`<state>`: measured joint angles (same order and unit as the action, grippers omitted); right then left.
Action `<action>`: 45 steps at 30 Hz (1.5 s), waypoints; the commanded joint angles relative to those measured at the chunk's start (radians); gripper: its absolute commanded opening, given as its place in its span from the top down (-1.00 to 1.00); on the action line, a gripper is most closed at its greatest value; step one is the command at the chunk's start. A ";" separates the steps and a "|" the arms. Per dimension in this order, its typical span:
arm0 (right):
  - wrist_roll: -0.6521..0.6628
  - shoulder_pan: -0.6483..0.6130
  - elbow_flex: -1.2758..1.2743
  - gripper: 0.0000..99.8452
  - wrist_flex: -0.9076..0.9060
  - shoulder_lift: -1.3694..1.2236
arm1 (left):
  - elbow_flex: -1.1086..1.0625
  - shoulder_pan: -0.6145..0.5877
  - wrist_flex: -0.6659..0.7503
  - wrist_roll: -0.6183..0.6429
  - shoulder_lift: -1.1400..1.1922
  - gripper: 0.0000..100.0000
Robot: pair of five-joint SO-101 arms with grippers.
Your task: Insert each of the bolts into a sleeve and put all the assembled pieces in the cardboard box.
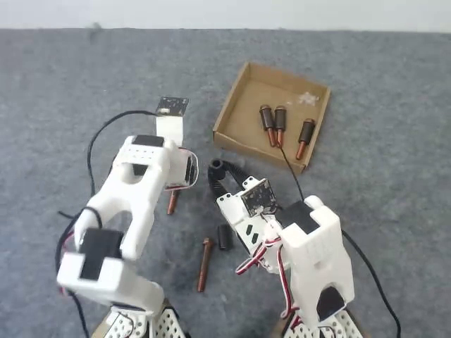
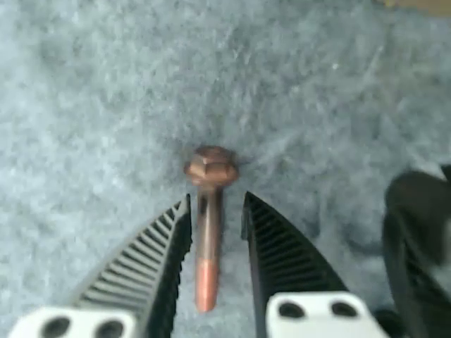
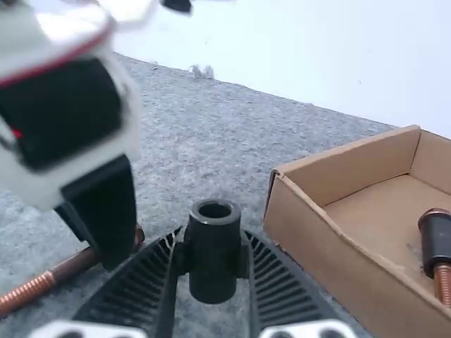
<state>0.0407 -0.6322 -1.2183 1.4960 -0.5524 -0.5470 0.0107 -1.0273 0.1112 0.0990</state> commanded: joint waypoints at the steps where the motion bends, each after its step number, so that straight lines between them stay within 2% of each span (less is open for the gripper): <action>1: -0.012 0.012 -0.003 0.99 -0.001 0.061 | 0.145 -0.028 -0.031 -0.009 0.075 0.78; 6: -0.012 0.012 -0.003 0.99 -0.001 0.061 | 0.194 -0.020 -0.031 -0.009 0.140 0.79; 11: -0.012 0.012 -0.003 0.99 0.001 0.061 | 0.194 0.018 -0.031 -0.015 0.155 0.98; 15: -0.012 0.012 -0.003 0.99 0.001 0.061 | 0.189 0.052 -0.046 -0.015 0.157 0.98; 26: -0.012 0.012 -0.003 0.99 0.001 0.061 | 0.225 0.021 -0.041 -0.011 0.110 0.98; 38: -0.012 0.012 -0.002 0.99 0.001 0.061 | 0.216 0.041 0.153 -0.009 -0.112 0.98; 45: -0.012 0.012 -0.002 0.99 0.001 0.061 | 0.082 0.041 0.417 -0.009 -0.127 0.98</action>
<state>0.0407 -0.6322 -1.2183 1.4960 -0.5524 -0.4058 0.0491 -0.7695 0.1066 0.0437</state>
